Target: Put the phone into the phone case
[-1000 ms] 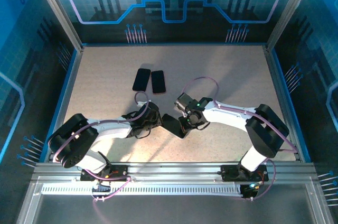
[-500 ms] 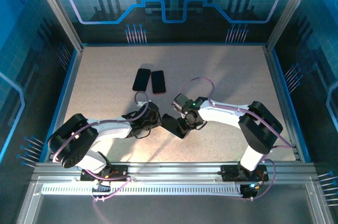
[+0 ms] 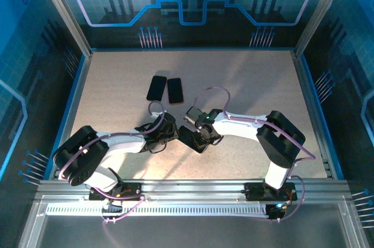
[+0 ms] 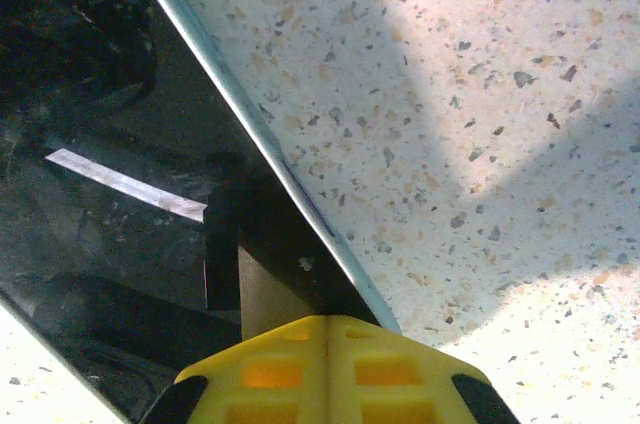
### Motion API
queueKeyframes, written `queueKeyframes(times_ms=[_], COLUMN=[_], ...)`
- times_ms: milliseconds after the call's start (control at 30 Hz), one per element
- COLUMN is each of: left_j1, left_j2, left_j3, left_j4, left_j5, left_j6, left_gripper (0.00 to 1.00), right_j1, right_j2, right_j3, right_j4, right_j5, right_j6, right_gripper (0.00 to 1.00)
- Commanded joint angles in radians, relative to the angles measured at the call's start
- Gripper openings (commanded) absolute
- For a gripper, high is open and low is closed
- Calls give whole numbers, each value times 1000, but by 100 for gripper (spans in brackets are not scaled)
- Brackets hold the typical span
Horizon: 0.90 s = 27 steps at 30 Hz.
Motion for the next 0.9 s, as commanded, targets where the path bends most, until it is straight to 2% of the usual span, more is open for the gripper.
queueKeyframes(times_ms=[0,333,667,867], left_j1=[-19,-79,-129,-131], left_j2=[32,135,313,283], left_j3=[27,127,340,377], left_j4=[20,59,74,50], left_j5=[55,88,133,110], left_j6=[-5,-11,0,20], left_gripper=[0,0,0,0], right_j1=[10,-117,-211,-224], right_j2=[141,-57,-212,-301], right_j3=[-149,-306,-414,-436], right_j4=[186,290,315,298], right_j5=[-173,-217,-219,-221], right_j6=[49,133,172,170], right_gripper=[0,0,0,0])
